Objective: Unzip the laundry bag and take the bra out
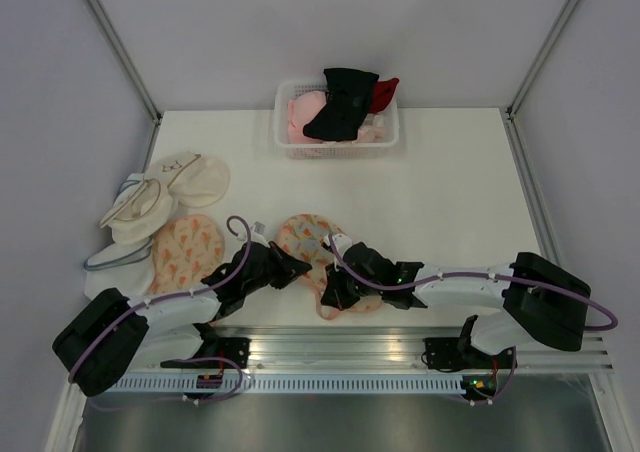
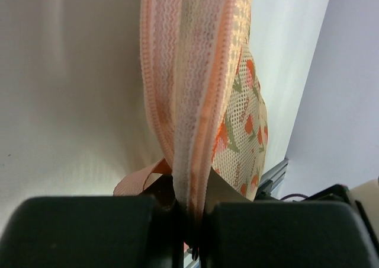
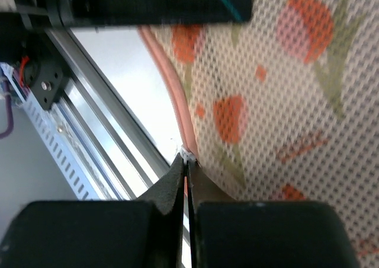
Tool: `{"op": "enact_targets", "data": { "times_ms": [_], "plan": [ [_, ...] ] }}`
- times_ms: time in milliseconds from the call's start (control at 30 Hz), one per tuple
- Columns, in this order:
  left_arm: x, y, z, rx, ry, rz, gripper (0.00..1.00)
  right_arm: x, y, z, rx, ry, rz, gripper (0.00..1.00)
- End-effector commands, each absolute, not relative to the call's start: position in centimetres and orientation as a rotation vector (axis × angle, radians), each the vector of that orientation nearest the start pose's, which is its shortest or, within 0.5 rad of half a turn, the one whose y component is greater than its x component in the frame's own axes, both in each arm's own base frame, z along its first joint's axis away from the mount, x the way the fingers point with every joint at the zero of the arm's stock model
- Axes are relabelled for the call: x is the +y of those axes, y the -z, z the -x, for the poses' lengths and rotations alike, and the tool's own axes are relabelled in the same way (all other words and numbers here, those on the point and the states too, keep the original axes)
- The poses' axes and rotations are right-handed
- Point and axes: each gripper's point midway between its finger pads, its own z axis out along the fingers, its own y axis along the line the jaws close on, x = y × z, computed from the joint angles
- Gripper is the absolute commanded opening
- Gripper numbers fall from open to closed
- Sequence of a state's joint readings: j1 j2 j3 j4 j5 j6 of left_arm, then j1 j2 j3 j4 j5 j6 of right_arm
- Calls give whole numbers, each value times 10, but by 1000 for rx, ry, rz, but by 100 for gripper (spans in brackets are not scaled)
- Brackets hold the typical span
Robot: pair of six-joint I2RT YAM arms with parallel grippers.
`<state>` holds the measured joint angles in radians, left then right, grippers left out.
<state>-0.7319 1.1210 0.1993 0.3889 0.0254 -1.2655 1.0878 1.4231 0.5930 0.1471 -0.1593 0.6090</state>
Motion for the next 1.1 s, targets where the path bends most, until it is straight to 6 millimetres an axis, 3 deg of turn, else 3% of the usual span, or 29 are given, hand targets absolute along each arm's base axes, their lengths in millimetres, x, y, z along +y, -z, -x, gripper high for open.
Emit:
{"op": "enact_targets", "data": {
  "times_ms": [0,133,233,267,400,500,533,600,633,733,833,867,900,933,967,1067],
  "plan": [
    [-231,-63,-222,2205,1050,643,2,318,-39,-95,2477,-943,784,0],
    [-228,-64,-228,2214,1019,626,2,297,-26,-84,2562,-833,778,1],
    [-225,-68,-232,2240,986,579,2,269,-15,-95,2622,-618,671,0],
    [-223,-66,-232,2256,964,537,2,246,-8,-107,2632,-439,601,1],
    [-222,-73,-240,2271,960,435,2,210,-19,-136,2569,-157,391,1],
    [-237,-79,-249,2289,989,304,2,201,-31,-154,2494,-76,295,0],
    [-251,-81,-255,2317,1019,240,2,201,-32,-157,2482,-64,283,0],
    [-267,-77,-260,2356,1040,107,2,205,-33,-165,2453,-59,279,0],
    [-284,-75,-266,2393,1089,23,2,207,-33,-168,2446,-66,278,0],
    [-310,-81,-282,2395,1167,-67,7,220,-32,-173,2431,-103,297,1],
    [-309,-64,-299,2424,1082,-15,33,231,-33,-175,2422,-143,293,0],
    [-307,-62,-301,2431,1063,0,56,234,-33,-175,2424,-160,300,0],
    [-305,-61,-301,2434,1045,20,64,235,-33,-175,2428,-170,304,1],
    [-296,-52,-298,2468,995,75,70,240,-34,-173,2431,-198,310,1],
    [-291,-61,-297,2448,982,99,77,242,-34,-173,2430,-209,322,0],
    [-259,-49,-283,2474,840,240,82,252,-38,-170,2425,-285,345,1]
  ]
}}
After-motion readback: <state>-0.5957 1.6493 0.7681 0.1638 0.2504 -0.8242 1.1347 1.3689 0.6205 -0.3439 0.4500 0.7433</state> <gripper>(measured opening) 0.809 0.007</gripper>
